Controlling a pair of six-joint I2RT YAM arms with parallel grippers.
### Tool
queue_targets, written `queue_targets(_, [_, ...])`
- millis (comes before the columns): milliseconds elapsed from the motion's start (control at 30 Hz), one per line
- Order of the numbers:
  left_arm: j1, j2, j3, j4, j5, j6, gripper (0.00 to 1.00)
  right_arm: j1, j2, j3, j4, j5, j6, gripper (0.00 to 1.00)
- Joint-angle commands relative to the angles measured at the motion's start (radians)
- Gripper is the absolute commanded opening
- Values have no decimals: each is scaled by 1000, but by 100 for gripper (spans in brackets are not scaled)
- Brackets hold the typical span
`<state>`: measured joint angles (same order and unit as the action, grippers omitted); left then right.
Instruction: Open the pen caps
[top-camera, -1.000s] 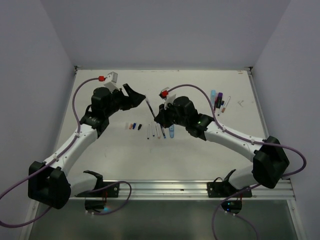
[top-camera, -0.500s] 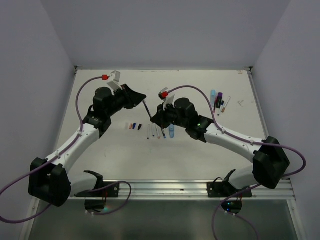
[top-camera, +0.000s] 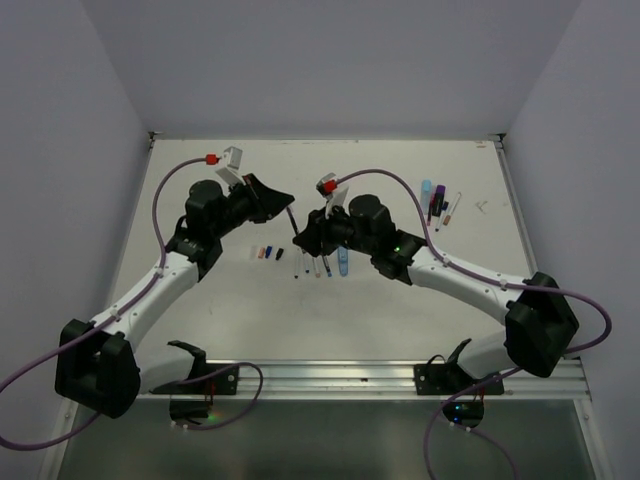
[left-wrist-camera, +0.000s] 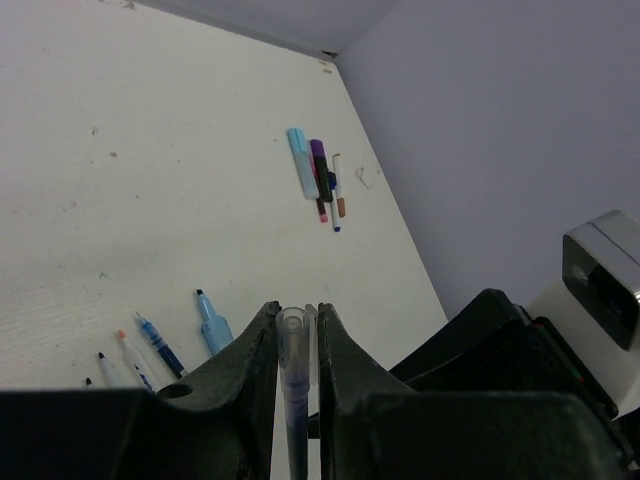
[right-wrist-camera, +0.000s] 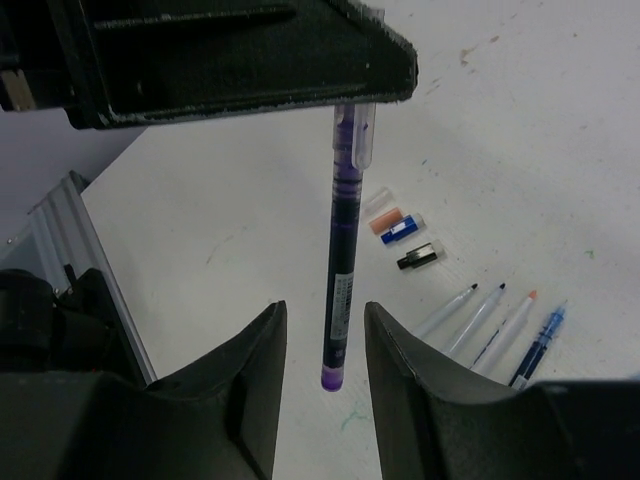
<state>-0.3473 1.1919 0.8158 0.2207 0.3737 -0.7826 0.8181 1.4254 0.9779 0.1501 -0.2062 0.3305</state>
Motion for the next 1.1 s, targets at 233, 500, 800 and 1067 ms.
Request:
queue_targets(233, [-2, -64, -26, 42, 27, 16, 0, 3, 102, 176, 60, -33, -7, 41])
queue_targets(500, [-2, -77, -29, 71, -4, 28, 0, 1, 87, 150, 43, -47, -25, 0])
queue_targets(800, [5, -136, 3, 207, -217, 51, 0, 4, 40, -30, 17, -91, -59, 0])
queue_targets(1067, [8, -170, 49, 394, -445, 112, 0, 24, 9, -191, 63, -114, -56, 0])
